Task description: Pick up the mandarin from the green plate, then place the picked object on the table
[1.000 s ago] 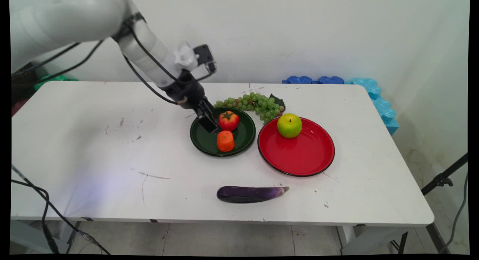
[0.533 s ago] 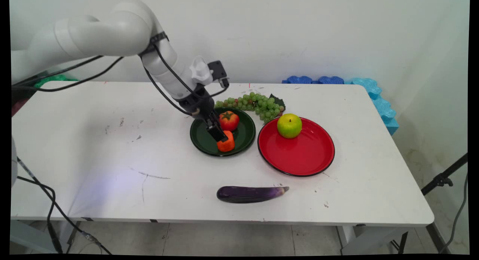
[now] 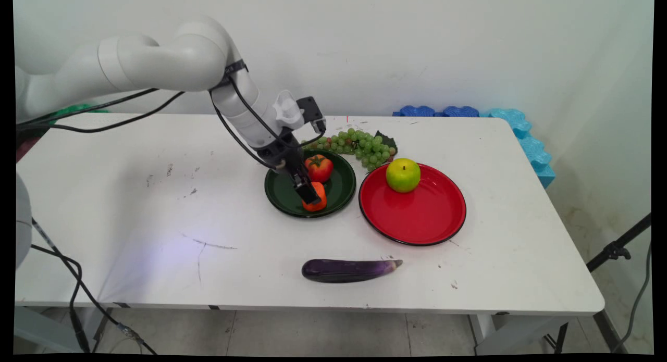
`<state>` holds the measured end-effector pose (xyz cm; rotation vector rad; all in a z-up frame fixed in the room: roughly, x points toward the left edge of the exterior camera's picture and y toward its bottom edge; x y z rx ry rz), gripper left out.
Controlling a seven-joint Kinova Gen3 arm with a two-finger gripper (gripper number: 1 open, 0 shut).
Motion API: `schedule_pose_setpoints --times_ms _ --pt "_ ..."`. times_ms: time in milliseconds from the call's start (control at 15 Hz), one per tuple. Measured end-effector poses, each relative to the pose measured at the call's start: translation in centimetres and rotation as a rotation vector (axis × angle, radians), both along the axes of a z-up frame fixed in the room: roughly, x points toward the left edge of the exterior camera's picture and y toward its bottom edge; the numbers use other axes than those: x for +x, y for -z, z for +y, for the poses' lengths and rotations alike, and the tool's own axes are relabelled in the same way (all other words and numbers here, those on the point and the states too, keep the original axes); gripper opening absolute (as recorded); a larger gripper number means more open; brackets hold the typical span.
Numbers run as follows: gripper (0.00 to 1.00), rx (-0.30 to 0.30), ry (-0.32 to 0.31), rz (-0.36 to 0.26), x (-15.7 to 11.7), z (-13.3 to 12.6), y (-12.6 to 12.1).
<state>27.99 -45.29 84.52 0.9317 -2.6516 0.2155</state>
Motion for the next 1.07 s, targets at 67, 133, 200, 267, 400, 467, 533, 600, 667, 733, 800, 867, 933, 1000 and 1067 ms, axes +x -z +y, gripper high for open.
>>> schedule_pose_setpoints --times_ms 67,133,200,267,400,467,533,600,667,733,800,867,933,1000,1067 --pt "1.0 0.001 -0.002 0.0 0.0 -0.1 0.2" --pt "1.0 0.002 -0.003 0.0 -0.1 -0.1 0.4" --pt "1.0 0.003 -0.005 -0.001 -0.1 -0.2 0.6" --pt "1.0 0.004 -0.007 0.0 -0.1 -0.2 0.8" --pt "1.0 0.006 -0.012 0.001 -0.2 -0.3 1.2" --pt "0.0 0.006 -0.013 0.001 -0.2 -0.4 1.4" --pt "0.0 0.007 -0.014 0.002 -0.3 -0.4 1.5" --pt "0.0 0.007 -0.014 0.004 -0.3 -0.4 1.6" --pt "0.0 0.007 -0.013 0.005 -0.3 -0.5 1.6" --pt "0.0 0.007 -0.012 0.006 -0.3 -0.4 1.7" --pt "0.0 0.006 -0.011 0.008 -0.4 -0.4 1.7" --pt "0.0 0.005 -0.009 0.01 -0.4 -0.4 1.8" --pt "0.0 0.004 -0.007 0.011 -0.4 -0.4 1.7" --pt "0.0 0.001 -0.004 0.012 -0.4 -0.4 1.7" --pt "0.0 -0.004 -0.001 0.015 -0.4 -0.4 1.4"
